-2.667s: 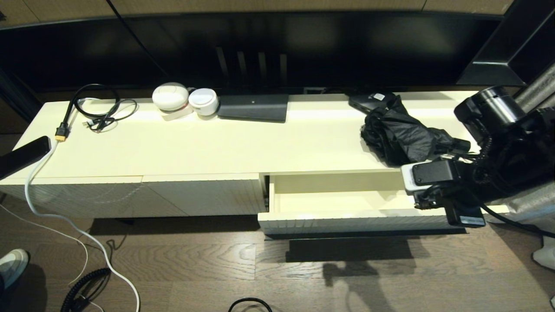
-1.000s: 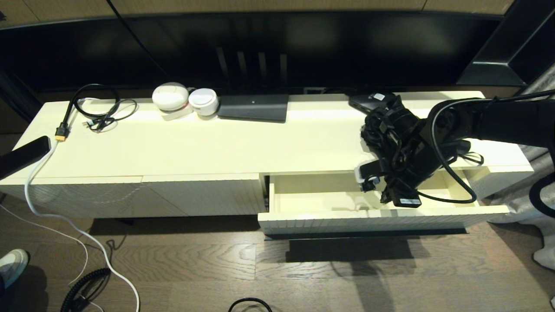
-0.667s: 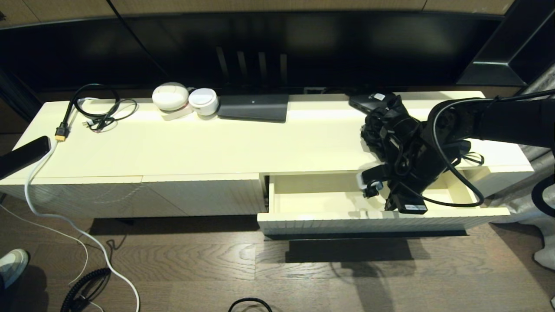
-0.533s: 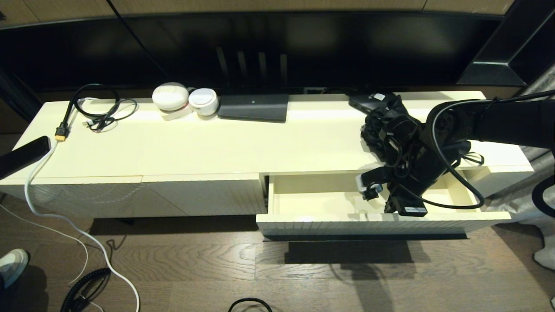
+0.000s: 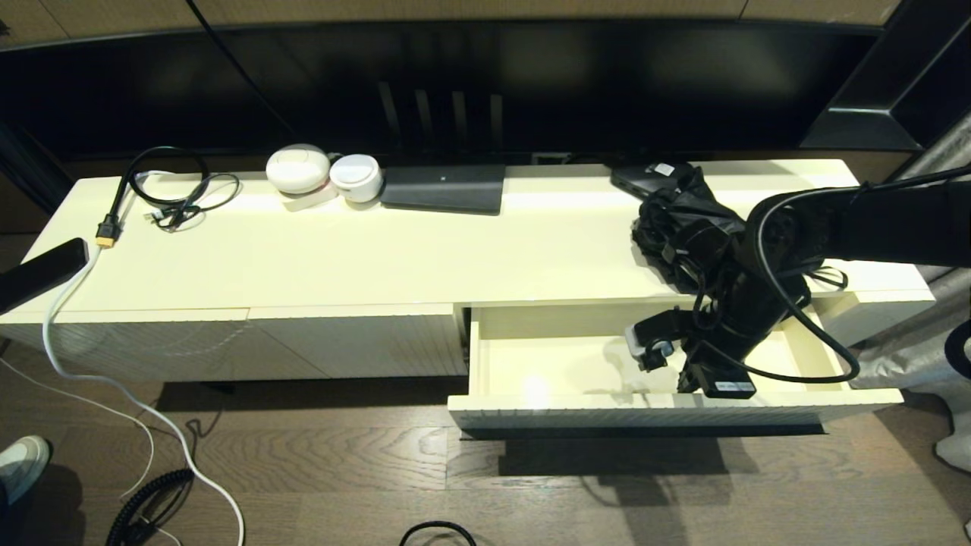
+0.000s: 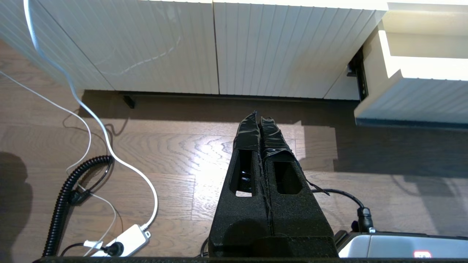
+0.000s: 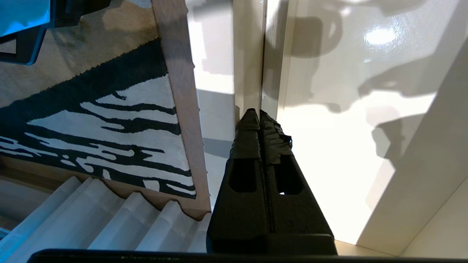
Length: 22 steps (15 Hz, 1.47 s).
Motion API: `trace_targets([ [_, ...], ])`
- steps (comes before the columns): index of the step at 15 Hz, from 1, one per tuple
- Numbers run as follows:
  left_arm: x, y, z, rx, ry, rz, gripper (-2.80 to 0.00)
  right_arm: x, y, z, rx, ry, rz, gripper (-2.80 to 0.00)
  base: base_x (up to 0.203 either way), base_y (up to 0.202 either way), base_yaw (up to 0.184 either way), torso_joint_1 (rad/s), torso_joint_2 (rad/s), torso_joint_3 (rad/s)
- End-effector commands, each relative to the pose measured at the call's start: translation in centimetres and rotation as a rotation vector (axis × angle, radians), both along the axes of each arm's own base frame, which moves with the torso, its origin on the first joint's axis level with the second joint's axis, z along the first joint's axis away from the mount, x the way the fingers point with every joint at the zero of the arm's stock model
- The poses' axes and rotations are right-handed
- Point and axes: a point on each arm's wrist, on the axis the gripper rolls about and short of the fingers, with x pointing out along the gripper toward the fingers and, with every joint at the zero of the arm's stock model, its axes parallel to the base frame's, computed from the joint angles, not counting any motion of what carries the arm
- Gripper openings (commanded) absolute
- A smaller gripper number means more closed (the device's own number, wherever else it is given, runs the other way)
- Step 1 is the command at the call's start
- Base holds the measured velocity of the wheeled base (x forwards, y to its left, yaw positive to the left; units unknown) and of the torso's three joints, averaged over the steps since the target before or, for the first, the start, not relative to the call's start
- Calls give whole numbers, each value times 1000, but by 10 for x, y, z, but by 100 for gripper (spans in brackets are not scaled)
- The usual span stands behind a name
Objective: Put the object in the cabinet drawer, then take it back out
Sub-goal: Open the drawer
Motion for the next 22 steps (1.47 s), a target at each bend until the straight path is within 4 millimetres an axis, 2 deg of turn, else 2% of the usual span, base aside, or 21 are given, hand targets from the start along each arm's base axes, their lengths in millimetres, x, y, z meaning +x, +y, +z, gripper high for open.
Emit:
trace_targets([
  [1,0,0,0,-1,0,0,-280,-7,-2,-4,-5,16,4,-280,0,0,0,0,0,0],
  [5,0,0,0,-1,0,0,-280,-14,1,-13,47,-18,-6,-280,0,0,0,0,0,0],
  [16,0,0,0,-1,0,0,-280,-50,-5,-16,26,53,7,-280,0,0,0,0,0,0],
  [22,0,0,0,-1,0,0,-280,-54,-6,-16,31,38,11,-280,0,0,0,0,0,0],
])
